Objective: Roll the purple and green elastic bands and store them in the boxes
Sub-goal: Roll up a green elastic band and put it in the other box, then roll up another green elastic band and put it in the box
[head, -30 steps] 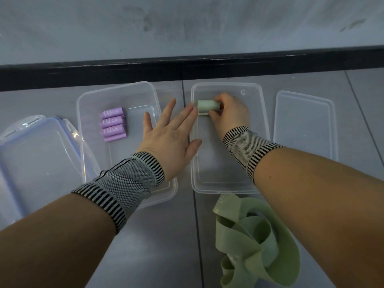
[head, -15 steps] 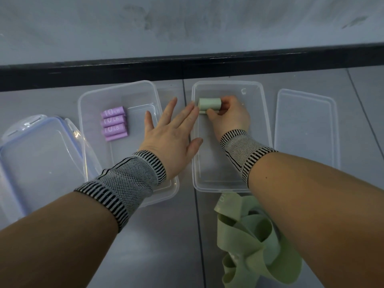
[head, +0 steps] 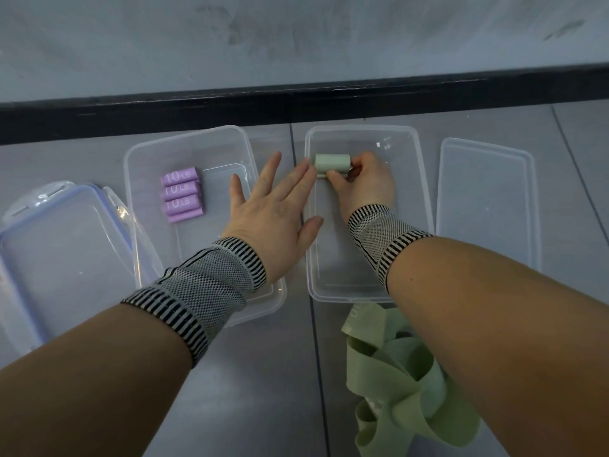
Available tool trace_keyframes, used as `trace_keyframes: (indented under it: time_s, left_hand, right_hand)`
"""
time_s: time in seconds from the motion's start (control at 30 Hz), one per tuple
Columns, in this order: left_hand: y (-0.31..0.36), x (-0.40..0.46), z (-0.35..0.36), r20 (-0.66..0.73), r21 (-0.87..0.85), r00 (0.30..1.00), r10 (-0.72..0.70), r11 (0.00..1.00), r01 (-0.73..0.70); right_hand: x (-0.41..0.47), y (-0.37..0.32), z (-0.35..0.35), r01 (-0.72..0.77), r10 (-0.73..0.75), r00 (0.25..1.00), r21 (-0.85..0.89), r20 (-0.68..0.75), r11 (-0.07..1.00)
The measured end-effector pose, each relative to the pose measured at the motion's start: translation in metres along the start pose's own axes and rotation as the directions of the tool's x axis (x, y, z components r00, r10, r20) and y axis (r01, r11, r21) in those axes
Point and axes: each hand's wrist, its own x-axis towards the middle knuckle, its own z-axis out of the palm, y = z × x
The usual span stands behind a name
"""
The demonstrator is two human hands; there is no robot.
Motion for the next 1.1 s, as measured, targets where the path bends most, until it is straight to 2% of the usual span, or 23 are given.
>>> trace_keyframes:
  time_s: [0.43,0.57,0.8,1.1]
  left_hand:
    - [-0.001,0.001,-0.001,0.016,0.017,1.0,0.002,1.0,-0.002]
    - [0.0,-0.002,-0.003,0.025,-0.013,1.0,-0.015,1.0,0.015]
    - [0.021,-0.03,-0.008,0.031,-0.022,0.999,-0.013,1.0,0.013]
    - [0.06,-0.111,-0.004,0.012,-0.045,1.0,0.027,0.999,-0.027]
  right_hand:
    - [-0.003,-0.004,-0.011,-0.032,0.03,0.998,0.04,0.053,0.999]
    - [-0.013,-0.008,-0.022,-0.05,0.041,0.997,0.137,0.069,0.989]
    - [-0.064,-0.012,-0.066,0.039,-0.08,0.984,0.248,0.16,0.968]
    - [-0.154,0.013,-0.122,0.21,-0.242,0.948,0.167,0.205,0.963]
